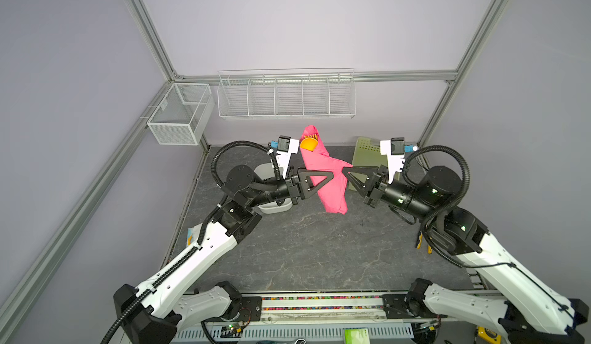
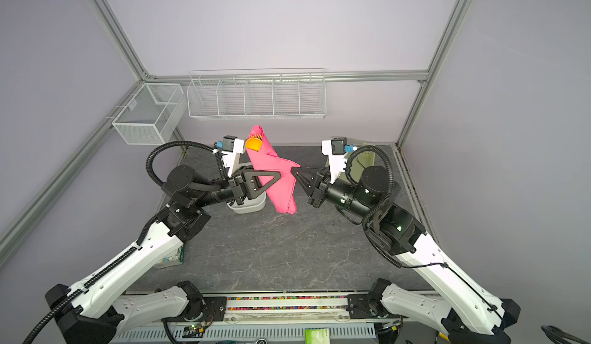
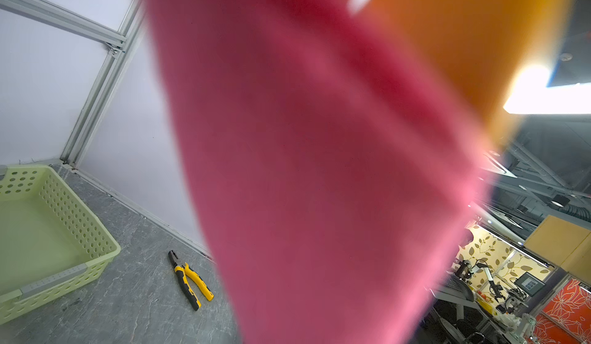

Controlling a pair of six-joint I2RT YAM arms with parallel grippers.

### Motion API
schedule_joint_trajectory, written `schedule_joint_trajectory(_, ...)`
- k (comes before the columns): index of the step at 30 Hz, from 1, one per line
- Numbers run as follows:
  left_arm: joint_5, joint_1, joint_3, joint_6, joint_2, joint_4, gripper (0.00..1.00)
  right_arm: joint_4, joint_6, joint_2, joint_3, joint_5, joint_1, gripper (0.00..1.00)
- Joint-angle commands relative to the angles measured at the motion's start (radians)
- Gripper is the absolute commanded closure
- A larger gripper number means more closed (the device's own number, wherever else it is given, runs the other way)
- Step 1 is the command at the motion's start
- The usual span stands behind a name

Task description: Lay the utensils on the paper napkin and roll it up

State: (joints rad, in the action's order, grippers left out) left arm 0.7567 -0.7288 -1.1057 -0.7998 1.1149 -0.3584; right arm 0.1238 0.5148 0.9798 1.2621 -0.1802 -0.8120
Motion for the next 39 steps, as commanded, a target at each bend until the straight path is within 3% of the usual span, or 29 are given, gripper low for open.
schedule_joint_trajectory(1,0.013,-0.001,0.007,0.007,-0.016,-0.032,0.84,0.009,-0.024,-0.026,0.01,0.057,0.02,0.93)
schedule_joint_trajectory(7,0.001,-0.001,0.0,0.033,-0.018,0.018,0.91,0.014,-0.022,-0.02,0.011,0.054,0.02,0.93)
schedule_joint_trajectory(19,0.053,-0.004,0.001,-0.003,-0.016,-0.055,0.98,0.069,-0.026,0.015,0.012,0.096,0.021,0.93)
schedule_joint_trajectory(27,0.051,-0.008,0.003,0.004,-0.016,-0.048,1.0,0.07,-0.024,0.039,0.023,0.03,0.022,0.93)
schedule_joint_trajectory(34,-0.03,-0.007,-0.012,0.114,-0.033,0.125,1.0,0.109,-0.033,-0.03,0.024,0.049,0.022,0.75)
schedule_joint_trajectory(39,-0.038,-0.007,-0.017,0.129,-0.03,0.146,1.0,0.127,-0.053,-0.082,0.024,0.019,0.023,0.72)
